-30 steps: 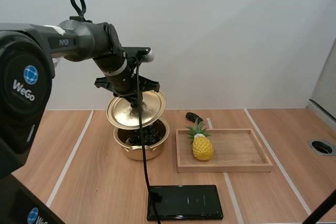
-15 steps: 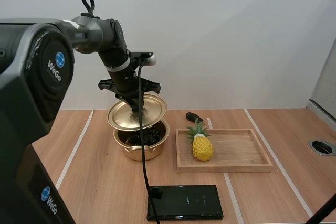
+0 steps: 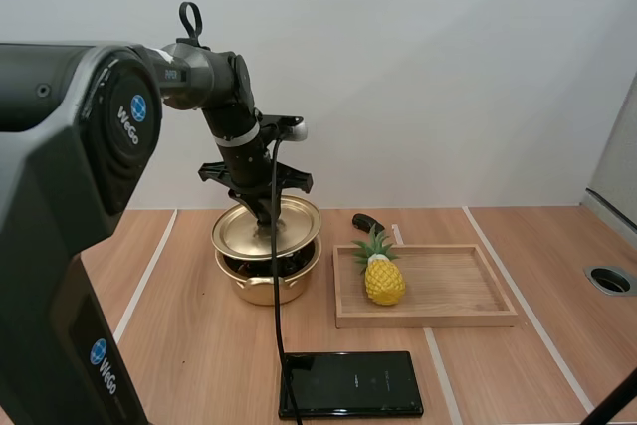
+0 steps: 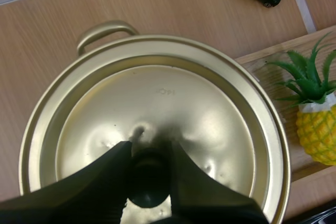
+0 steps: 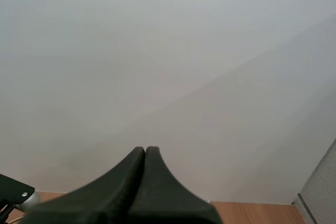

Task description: Open the pot, put the grape inside, and close it

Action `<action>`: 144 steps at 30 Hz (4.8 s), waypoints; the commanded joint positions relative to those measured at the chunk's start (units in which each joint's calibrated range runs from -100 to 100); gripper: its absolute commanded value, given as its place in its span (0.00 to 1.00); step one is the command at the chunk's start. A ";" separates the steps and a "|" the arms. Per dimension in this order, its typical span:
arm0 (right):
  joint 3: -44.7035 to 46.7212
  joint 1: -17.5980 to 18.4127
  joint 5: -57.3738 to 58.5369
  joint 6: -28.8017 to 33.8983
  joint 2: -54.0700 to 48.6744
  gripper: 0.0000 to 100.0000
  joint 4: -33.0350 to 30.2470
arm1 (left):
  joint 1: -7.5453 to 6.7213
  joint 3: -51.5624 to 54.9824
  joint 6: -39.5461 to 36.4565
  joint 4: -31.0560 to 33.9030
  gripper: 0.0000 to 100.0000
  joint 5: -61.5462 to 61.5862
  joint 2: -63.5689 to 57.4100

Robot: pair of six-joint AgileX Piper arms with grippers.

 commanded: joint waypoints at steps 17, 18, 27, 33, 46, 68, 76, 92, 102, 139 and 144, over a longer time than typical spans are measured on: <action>-0.48 -0.27 1.52 -0.31 -0.87 0.00 -0.76 | -0.25 -0.68 2.89 0.64 0.00 -3.59 1.96; -0.48 -0.27 1.52 -0.31 -0.87 0.00 -0.76 | -0.25 -0.68 2.97 0.64 0.00 -3.72 2.11; -0.48 -0.27 1.52 -0.31 -0.87 0.00 -0.76 | -0.63 3.85 5.59 0.58 0.00 -5.99 2.27; -0.48 -0.27 1.52 -0.31 -0.87 0.00 -0.76 | -0.63 7.14 5.74 0.58 0.00 -10.41 2.27; -0.48 -0.27 3.06 -0.31 -0.87 0.00 -0.76 | -0.63 10.65 6.07 3.00 0.00 -17.17 2.27; -0.48 -0.27 3.26 -0.31 -0.87 0.00 -0.29 | -0.63 9.01 3.51 4.40 0.70 -15.28 0.45; -0.48 -0.27 3.61 -0.31 -0.87 0.00 -0.29 | -0.63 3.23 3.51 3.89 1.00 -15.28 -2.65; -0.48 -0.27 3.79 -0.31 -0.87 0.00 -0.40 | -0.63 -8.43 -0.27 8.01 1.00 -15.48 -4.07; -0.48 -0.27 3.60 -0.31 -0.87 0.00 -0.51 | -0.56 -25.06 -2.83 11.01 0.32 -15.66 -10.11; 14.69 -0.27 -33.34 -1.06 -16.35 0.00 3.69 | -0.56 -10.11 -16.61 18.98 0.00 -41.75 -58.64; 20.81 -0.27 -33.34 -1.06 -23.03 0.00 3.69 | -0.56 0.59 -16.61 18.98 0.00 -47.44 -67.47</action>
